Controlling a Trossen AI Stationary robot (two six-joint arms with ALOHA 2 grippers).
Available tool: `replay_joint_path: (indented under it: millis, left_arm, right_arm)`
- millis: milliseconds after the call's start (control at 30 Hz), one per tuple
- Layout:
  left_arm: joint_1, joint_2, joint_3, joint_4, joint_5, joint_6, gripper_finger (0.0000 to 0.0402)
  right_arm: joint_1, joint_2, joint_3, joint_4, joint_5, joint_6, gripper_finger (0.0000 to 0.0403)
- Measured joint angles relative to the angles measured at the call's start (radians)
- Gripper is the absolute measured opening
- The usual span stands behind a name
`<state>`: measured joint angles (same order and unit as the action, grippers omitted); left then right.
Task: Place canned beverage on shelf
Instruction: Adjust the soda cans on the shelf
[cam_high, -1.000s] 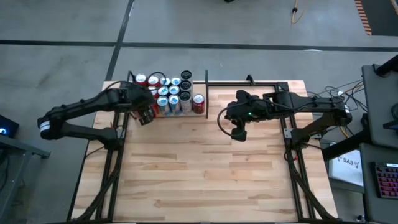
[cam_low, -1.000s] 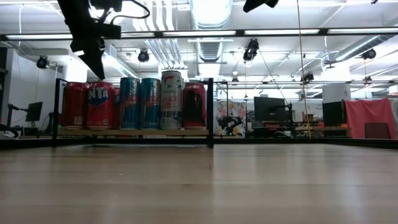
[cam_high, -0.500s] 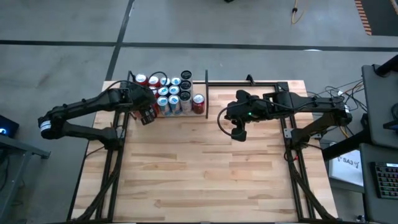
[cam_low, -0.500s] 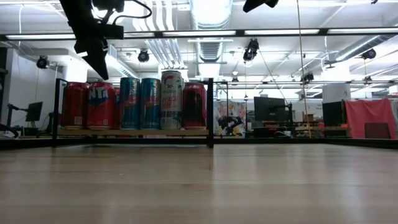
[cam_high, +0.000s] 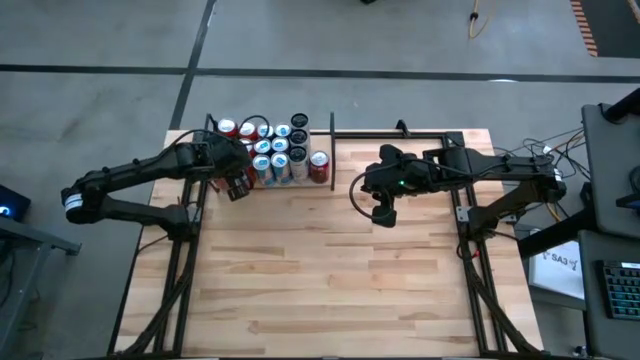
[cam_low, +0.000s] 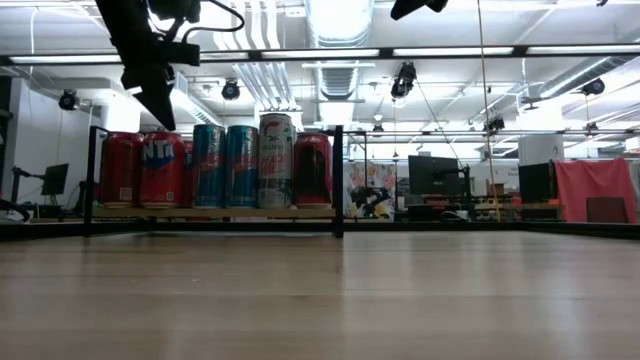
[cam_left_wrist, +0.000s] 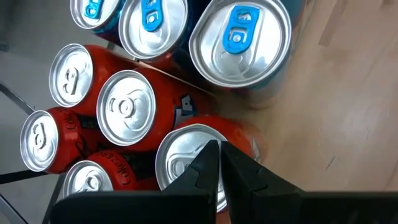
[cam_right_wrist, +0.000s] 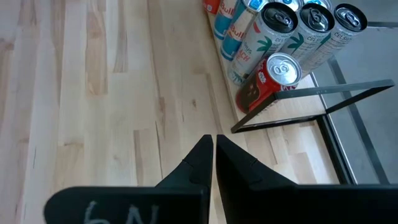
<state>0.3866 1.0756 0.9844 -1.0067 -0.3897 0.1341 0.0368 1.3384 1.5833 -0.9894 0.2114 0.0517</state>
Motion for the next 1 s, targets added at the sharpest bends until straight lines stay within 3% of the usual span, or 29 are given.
replay_joint_path:
  millis: [767, 1000]
  left_arm:
    - [0.001, -0.001, -0.028, 0.057, 0.014, 0.018, 0.0]
    - [0.001, -0.013, -0.006, 0.055, -0.061, 0.022, 0.0]
  right_arm:
    - [0.0, 0.0, -0.001, 0.006, 0.001, 0.0, 0.0009]
    - [0.0, 0.0, -0.001, 0.008, 0.0, 0.0, 0.0009]
